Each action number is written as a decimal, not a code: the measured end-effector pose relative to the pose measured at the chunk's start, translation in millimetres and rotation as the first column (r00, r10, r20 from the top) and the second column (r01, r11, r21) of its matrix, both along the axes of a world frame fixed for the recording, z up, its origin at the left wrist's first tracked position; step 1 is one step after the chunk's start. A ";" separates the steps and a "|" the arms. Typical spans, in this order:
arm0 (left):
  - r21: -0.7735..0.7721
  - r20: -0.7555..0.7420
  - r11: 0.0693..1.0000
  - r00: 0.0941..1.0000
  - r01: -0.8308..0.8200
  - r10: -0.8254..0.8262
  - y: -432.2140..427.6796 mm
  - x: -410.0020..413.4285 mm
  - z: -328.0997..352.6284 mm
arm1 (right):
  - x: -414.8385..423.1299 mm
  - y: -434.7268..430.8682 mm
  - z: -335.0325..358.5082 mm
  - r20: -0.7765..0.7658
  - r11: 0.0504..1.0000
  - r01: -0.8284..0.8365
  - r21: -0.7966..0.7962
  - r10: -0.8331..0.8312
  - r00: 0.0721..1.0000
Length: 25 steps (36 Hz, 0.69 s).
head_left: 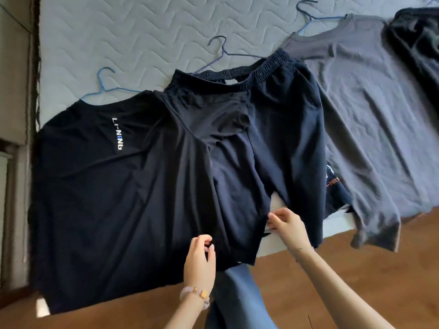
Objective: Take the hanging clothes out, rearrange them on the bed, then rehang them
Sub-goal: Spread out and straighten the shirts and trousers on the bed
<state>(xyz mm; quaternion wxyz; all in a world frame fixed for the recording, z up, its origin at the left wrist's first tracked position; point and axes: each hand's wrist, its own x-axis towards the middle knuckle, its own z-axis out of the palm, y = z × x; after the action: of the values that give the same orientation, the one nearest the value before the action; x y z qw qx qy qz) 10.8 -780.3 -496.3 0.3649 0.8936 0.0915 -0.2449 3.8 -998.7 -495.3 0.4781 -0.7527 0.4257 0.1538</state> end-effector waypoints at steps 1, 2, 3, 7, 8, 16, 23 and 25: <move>-0.001 -0.006 1.000 1.000 -0.021 0.021 1.3 -11.6 -1.8 | -5.0 2.6 0.8 0.002 1.000 -0.021 0.004 0.021 1.000; -0.003 -0.004 0.999 0.999 -0.043 0.043 2.1 -21.3 -2.1 | -9.8 3.5 3.6 0.013 0.999 -0.042 0.002 0.042 0.999; -0.002 0.004 0.998 0.998 -0.061 0.061 2.2 -29.5 -1.8 | -15.0 1.7 6.2 0.030 0.999 -0.054 0.003 0.054 0.998; 0.000 0.007 0.996 0.996 -0.094 0.094 -8.2 -52.6 7.6 | -34.8 -23.4 28.2 0.107 0.998 -0.058 -0.034 0.062 0.992; -0.009 -0.011 0.996 0.996 -0.089 0.089 -13.8 -55.4 10.2 | -38.5 -32.7 35.4 0.134 0.998 -0.036 -0.050 0.043 0.990; -0.080 -0.094 0.997 0.996 -0.013 0.006 -97.9 -43.2 25.4 | -28.7 -138.4 53.2 0.089 0.965 0.120 -0.233 -0.102 0.991; -0.120 -0.200 0.990 0.978 -0.078 0.053 -172.5 -10.4 35.5 | 20.6 -172.4 37.5 -0.094 0.967 -0.149 -0.208 0.132 0.987; -0.101 -0.273 0.988 0.958 -0.120 0.089 -189.2 -2.8 30.6 | 26.8 -176.3 27.8 -0.167 0.955 -0.234 -0.180 0.205 0.964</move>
<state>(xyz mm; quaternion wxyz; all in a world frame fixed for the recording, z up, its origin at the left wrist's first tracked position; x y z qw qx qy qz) 8.0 -969.4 -465.7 0.4131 0.8234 0.1725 -0.3486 30.6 -1175.1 -467.5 0.3480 -0.8258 0.3867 0.2179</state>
